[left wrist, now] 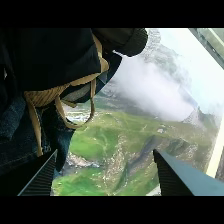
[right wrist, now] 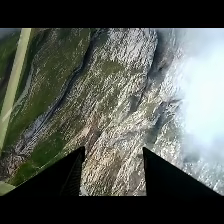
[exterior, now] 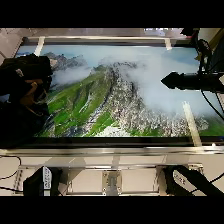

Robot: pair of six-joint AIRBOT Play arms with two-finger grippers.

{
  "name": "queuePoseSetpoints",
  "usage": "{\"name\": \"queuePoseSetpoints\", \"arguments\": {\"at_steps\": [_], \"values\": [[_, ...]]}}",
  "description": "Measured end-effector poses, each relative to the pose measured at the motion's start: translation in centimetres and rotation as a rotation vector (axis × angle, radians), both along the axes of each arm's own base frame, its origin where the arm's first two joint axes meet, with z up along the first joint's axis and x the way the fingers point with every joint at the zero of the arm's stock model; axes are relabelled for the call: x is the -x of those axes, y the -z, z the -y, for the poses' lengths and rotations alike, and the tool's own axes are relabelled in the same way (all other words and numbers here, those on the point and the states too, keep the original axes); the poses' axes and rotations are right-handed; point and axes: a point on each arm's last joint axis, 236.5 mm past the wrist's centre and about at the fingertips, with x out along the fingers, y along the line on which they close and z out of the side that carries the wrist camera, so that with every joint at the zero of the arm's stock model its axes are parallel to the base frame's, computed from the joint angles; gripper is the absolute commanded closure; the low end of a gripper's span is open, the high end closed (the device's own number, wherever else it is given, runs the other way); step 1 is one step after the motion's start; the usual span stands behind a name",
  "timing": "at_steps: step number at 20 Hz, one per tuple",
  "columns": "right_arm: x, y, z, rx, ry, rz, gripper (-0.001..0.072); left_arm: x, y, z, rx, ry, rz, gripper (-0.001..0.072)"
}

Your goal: Fold the clothes and pants, and hang the long-sleeved shirts on hangers.

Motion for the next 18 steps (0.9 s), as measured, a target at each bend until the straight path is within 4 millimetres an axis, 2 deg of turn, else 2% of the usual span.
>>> {"name": "queuePoseSetpoints", "arguments": {"at_steps": [11,18], "values": [[0.0,0.0,0.0,0.000,0.000,0.000,0.0302,0.0,0.0,0.0,0.000,0.000,-0.001,-0.0008],[-0.1,-0.1,0.0,-0.001,0.003,0.005,0.0302,-1.1,-0.9,-2.1,-0.035,-0.054,0.055,-0.0008]]}}
